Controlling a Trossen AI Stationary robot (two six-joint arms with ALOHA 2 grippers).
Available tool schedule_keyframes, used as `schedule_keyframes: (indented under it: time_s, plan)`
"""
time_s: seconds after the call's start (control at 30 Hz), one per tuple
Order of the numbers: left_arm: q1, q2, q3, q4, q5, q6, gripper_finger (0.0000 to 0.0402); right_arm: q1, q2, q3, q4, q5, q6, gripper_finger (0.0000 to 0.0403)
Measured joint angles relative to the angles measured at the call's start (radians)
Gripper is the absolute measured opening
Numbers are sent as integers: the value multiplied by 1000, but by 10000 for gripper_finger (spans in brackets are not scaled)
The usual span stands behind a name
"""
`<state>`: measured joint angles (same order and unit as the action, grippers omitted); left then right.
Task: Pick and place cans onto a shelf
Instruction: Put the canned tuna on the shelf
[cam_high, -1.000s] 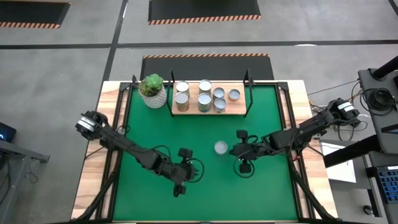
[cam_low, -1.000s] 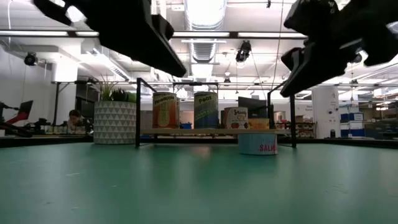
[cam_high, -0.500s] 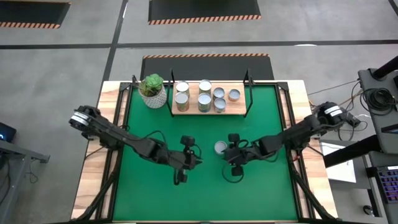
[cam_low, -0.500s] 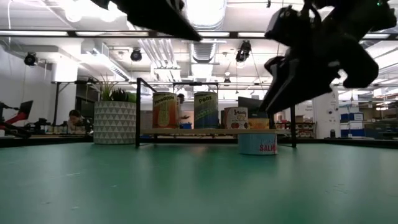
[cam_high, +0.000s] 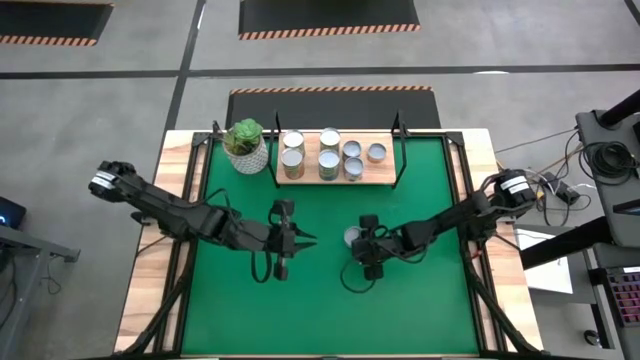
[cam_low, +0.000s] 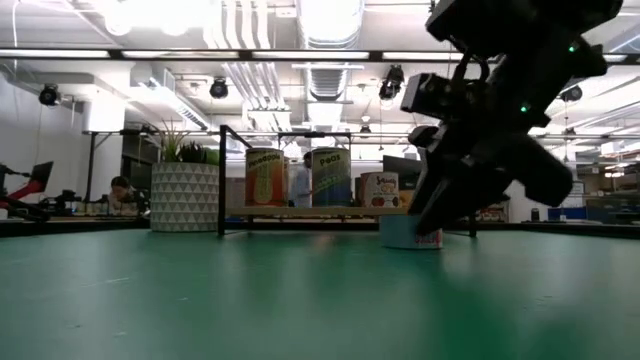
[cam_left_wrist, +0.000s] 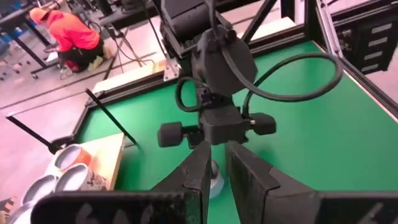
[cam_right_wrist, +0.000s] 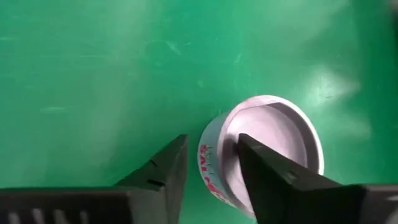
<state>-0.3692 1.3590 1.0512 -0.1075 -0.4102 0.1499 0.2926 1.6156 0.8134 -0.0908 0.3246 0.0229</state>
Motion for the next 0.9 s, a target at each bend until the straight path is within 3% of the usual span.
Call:
schedule_keyframes:
  time_s: [0.23,0.53,0.9]
  plan:
    - [-3,7,0,-33,0,-8,36,-7,18,1,10,5,-16,20]
    - [-4,5,0,-32,0,-6,36,-16,-106,31,-129,-22,1,11]
    - [-4,5,0,-41,-2,6,36,-178,-340,166,-557,72,172,10]
